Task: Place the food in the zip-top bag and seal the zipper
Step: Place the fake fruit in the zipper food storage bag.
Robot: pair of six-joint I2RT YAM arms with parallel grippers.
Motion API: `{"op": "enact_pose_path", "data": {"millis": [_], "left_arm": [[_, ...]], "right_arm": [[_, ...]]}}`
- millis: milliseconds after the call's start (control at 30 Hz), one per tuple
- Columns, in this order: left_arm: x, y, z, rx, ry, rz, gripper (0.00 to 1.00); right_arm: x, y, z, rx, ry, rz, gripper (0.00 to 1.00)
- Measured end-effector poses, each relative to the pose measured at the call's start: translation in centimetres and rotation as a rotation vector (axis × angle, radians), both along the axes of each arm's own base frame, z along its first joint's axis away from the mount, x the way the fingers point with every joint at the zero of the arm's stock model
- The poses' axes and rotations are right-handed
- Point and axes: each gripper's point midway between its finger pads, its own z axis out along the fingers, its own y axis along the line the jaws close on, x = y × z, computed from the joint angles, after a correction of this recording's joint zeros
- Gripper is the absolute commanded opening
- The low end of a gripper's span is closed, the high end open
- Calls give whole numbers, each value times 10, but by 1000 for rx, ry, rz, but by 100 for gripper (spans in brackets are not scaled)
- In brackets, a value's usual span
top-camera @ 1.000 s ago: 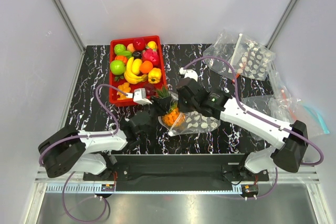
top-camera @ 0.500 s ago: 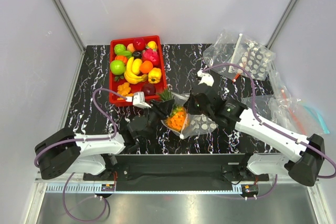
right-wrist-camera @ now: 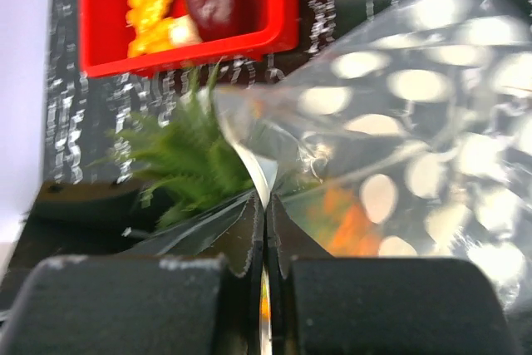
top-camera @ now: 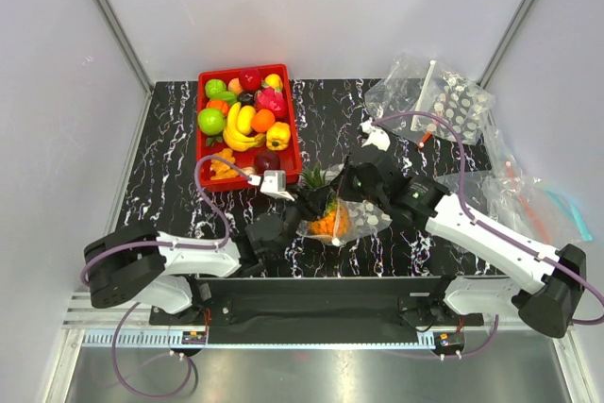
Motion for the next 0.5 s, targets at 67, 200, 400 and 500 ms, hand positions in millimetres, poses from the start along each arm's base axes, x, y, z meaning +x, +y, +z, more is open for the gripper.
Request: {"op": "enact_pose_path", "data": {"millis": [67,200,400,500], "left_arm": [[5,-1,1,48,-19,22,49],[13,-1,8,85,-24,62,57],[18,6,-4,134,-21,83,96],[16,5,-5,172,-22,54,97]], "right_arm": [[-2,3,4,22,5,8,0],[-2,3,6,31,4,5,0],[-2,-5,9,16,-2,-16,0],[-2,-8,7,2,0,-25,0]]}}
